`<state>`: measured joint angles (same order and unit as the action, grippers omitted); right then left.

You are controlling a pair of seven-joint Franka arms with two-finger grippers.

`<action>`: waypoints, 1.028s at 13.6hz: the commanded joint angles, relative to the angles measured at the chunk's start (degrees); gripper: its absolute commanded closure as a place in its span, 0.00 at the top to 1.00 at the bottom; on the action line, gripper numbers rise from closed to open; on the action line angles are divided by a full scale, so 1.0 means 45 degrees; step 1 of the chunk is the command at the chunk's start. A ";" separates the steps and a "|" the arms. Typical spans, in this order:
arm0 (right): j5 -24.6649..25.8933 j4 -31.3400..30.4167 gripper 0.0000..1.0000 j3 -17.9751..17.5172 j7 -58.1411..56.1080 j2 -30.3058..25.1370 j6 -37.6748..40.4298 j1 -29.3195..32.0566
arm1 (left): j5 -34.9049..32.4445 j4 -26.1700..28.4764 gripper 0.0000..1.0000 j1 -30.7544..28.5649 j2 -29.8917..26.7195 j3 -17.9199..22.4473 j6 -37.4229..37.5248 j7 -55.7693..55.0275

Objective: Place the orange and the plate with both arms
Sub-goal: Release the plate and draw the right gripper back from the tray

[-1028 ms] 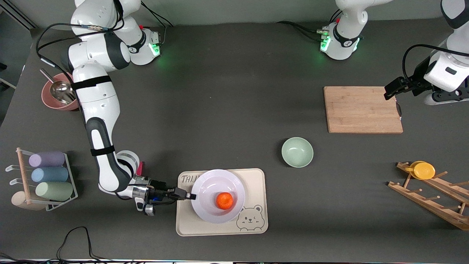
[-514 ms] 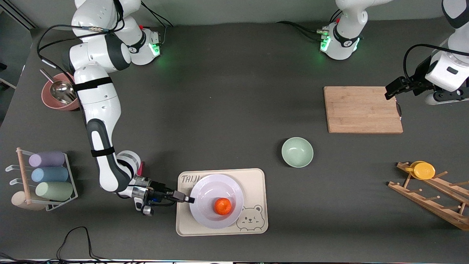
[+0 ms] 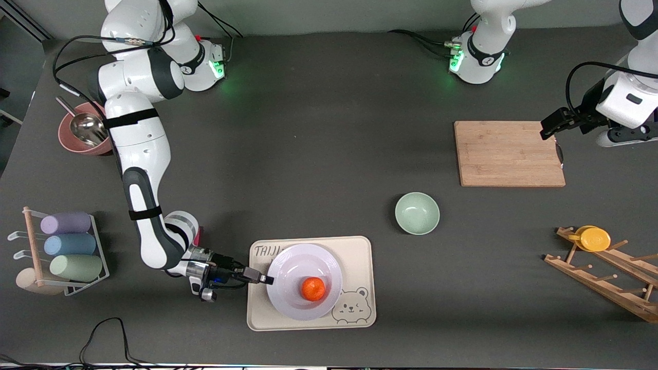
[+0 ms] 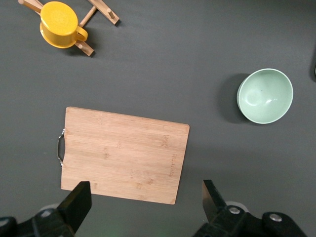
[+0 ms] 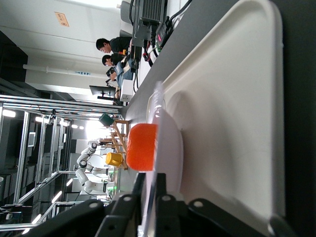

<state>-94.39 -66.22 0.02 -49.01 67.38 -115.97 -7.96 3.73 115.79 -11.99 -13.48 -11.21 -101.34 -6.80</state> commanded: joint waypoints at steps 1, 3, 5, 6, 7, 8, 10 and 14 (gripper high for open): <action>-0.0139 0.0242 0.45 -0.0044 -0.0008 0.0143 -0.0068 -0.0067 | -0.0243 0.0012 1.00 0.0048 -0.0208 -0.0009 0.0099 -0.0401; -0.0041 0.0242 0.48 -0.0044 -0.0008 0.0085 -0.0049 -0.0067 | -0.0263 0.0011 1.00 0.0087 -0.0208 -0.0009 0.0118 -0.0734; -0.0002 0.0223 0.49 -0.0005 -0.0027 0.0065 -0.0049 -0.0067 | -0.0263 -0.0008 1.00 0.0107 -0.0247 -0.0009 0.0176 -0.0754; 0.0018 0.0184 0.49 0.0015 -0.0085 0.0065 -0.0049 -0.0048 | -0.0263 0.0011 1.00 0.0107 -0.0248 -0.0009 0.0254 -0.0754; 0.0037 0.0029 0.49 0.0015 -0.0125 0.0046 -0.0010 -0.0028 | -0.0263 0.0011 1.00 0.0165 -0.0248 -0.0028 0.0255 -0.0773; 0.0211 -0.0031 0.48 0.0170 -0.0125 -0.0013 0.0010 0.0011 | -0.0263 -0.0028 1.00 0.0146 -0.0209 -0.0164 0.0216 -0.0812; 0.0680 -0.0263 0.47 0.0425 -0.0086 -0.0246 0.0068 0.0050 | -0.0263 -0.0047 1.00 0.0068 -0.0208 -0.0204 0.0235 -0.0851; 0.0779 -0.1240 0.47 0.0484 -0.0105 -0.0911 0.0068 0.0167 | -0.0263 -0.0067 1.00 0.0029 -0.0209 -0.0185 0.0274 -0.0832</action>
<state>-92.28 -67.35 1.87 -49.00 66.02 -115.74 -7.54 3.36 115.69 -11.95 -13.57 -12.03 -101.16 -9.42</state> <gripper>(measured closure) 0.520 0.000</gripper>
